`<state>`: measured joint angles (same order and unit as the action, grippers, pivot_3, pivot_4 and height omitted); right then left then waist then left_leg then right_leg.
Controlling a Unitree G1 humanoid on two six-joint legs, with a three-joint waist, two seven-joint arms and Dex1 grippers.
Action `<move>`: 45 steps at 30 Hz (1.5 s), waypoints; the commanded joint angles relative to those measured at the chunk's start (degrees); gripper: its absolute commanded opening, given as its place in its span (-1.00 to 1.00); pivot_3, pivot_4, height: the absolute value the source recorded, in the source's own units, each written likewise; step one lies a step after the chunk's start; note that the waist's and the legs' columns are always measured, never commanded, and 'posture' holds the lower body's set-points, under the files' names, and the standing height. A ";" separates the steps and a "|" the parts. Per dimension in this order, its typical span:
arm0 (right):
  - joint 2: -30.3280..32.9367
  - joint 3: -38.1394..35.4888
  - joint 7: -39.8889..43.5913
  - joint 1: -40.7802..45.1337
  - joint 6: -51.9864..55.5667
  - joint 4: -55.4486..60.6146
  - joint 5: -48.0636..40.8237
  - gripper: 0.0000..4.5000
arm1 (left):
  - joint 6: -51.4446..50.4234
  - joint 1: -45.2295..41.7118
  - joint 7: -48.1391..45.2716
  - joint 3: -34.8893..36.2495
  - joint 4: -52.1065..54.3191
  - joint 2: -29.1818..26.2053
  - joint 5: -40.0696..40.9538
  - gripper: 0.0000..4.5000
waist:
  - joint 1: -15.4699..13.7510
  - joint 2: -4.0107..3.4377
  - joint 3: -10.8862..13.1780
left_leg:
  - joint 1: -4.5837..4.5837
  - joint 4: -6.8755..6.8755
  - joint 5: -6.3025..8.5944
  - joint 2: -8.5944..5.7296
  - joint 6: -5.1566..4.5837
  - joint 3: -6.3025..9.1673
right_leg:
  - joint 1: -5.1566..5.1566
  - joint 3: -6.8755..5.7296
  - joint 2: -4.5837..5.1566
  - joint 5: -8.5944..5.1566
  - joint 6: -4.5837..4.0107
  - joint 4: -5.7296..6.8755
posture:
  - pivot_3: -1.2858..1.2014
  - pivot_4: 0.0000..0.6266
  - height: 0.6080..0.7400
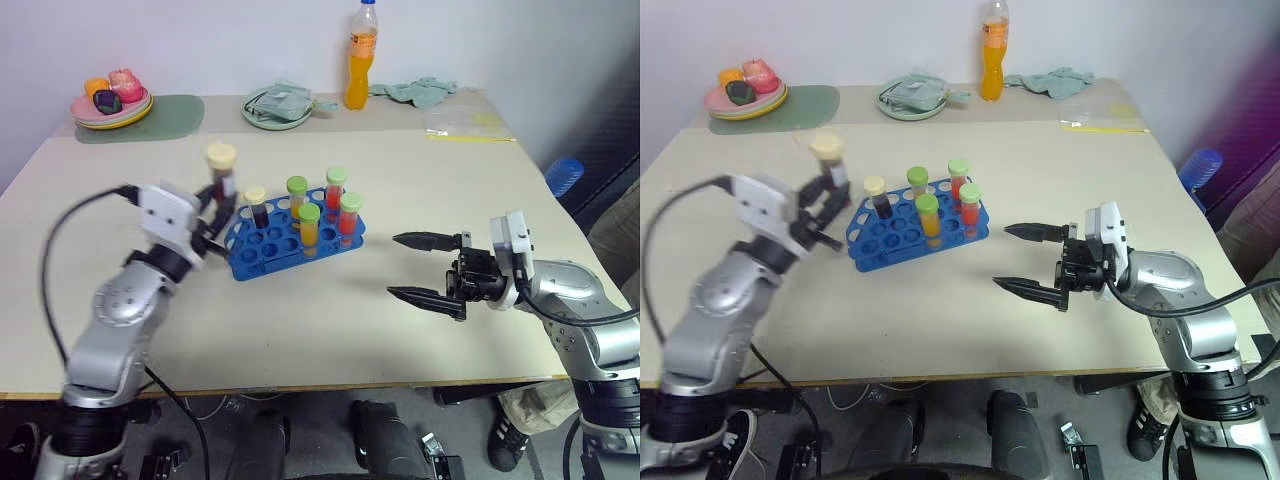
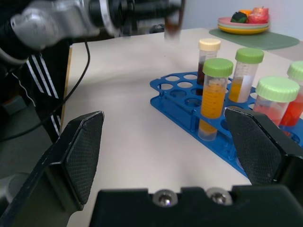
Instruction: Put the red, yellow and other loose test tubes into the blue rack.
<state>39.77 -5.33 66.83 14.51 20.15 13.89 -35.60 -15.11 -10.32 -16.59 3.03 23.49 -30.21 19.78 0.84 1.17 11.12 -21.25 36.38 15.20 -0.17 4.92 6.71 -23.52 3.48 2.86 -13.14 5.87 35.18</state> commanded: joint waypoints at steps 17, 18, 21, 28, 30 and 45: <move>0.95 -2.21 -0.80 -1.32 -3.20 1.44 0.88 1.00 | 18.26 2.58 -5.32 -7.79 -13.22 8.21 -15.13 -0.66 | -0.04 -0.02 -0.01 | 0.06 0.02 0.01 0.00 -0.02 0.01 | 0.04 0.00 -0.02 0.05 0.09 0.04 | 0.03 -0.52 1.00; 0.94 -2.18 -0.74 -1.27 -3.35 1.30 0.97 1.00 | 18.37 2.90 -5.79 -8.05 -13.38 8.43 -15.13 -0.66 | -0.04 -0.03 -0.01 | 0.06 0.02 0.01 0.00 -0.02 0.01 | 0.04 0.00 -0.02 0.05 0.09 0.04 | 0.03 -0.52 1.00; 0.91 -2.11 -0.72 -1.30 -3.58 1.20 1.14 1.00 | 18.78 3.15 -6.29 -8.24 -14.57 9.34 -15.06 -0.66 | -0.01 -0.05 -0.03 | 0.09 0.02 0.01 0.00 -0.02 0.01 | 0.06 0.00 -0.02 0.04 0.09 0.04 | 0.03 -0.52 1.00; 0.90 -2.21 -0.92 -1.93 -3.83 1.81 1.32 1.00 | 18.34 2.43 -6.56 -6.18 -17.12 12.17 -12.30 -0.66 | -0.04 -0.17 -0.10 | 0.12 0.02 0.01 0.00 -0.02 0.01 | 0.10 0.00 -0.01 0.06 0.13 0.04 | 0.03 -0.52 1.00; 0.96 -2.29 -0.93 -2.11 -4.07 1.78 1.41 1.00 | 18.23 1.85 -7.74 -5.57 -18.06 12.21 -11.23 -0.66 | -0.03 -0.18 -0.10 | 0.15 0.03 0.01 0.00 -0.02 0.01 | 0.12 0.00 -0.02 0.05 0.12 0.05 | 0.03 -0.52 1.00; 0.87 -1.78 -0.87 -2.21 -5.39 1.06 2.11 1.00 | 13.68 2.96 -12.89 0.27 -15.17 12.55 -0.90 -0.04 | 0.28 -0.21 -0.12 | 0.19 0.03 0.01 0.01 -0.02 0.02 | 0.14 0.00 -0.04 0.03 0.11 0.07 | 0.03 -0.52 1.00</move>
<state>40.15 -6.07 65.73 12.21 15.88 13.82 -33.33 -2.97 -8.06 -28.43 1.53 4.38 -16.88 17.63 1.12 0.96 11.00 -21.07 36.41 15.21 -0.16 4.89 6.73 -23.40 3.48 2.82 -13.10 5.97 35.26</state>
